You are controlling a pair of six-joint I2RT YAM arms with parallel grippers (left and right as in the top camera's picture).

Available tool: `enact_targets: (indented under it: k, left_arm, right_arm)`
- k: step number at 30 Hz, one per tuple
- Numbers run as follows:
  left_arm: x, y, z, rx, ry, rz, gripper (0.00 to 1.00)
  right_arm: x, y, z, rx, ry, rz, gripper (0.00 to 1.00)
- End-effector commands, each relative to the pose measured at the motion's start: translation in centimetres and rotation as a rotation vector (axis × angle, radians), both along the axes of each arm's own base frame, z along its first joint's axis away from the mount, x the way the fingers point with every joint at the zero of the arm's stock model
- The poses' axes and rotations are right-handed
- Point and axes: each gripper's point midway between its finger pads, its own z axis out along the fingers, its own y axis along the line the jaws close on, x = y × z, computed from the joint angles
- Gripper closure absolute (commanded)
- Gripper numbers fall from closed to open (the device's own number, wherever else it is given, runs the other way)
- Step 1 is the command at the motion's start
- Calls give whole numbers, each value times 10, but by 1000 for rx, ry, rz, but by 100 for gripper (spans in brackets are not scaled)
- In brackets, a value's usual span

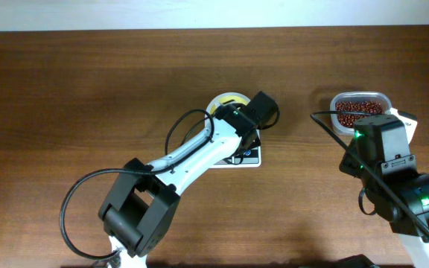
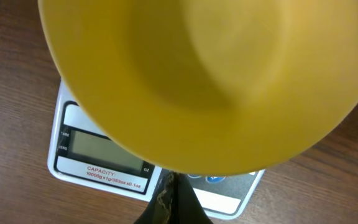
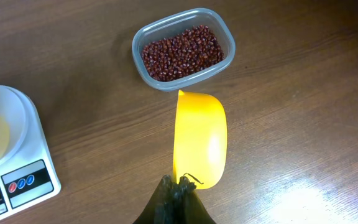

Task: Scoop item into bowl and weigh 50g on scale
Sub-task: 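Lower the left gripper tip toward the scale's button panel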

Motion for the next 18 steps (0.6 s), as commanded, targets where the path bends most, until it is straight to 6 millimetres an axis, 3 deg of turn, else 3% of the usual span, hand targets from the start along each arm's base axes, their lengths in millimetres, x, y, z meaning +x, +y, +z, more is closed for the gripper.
enact_targets:
  k: [1, 9, 18]
  left_arm:
    - [5, 4, -2, 24, -24, 15, 100]
    - [16, 8, 2, 45, -82, 30, 100]
    - [11, 9, 0, 56, -59, 25, 100]
  right_arm:
    - [1, 2, 7, 8, -19, 2, 96]
    - [-1, 1, 5, 6, -9, 2, 96]
    - [-2, 1, 5, 4, -2, 2, 96]
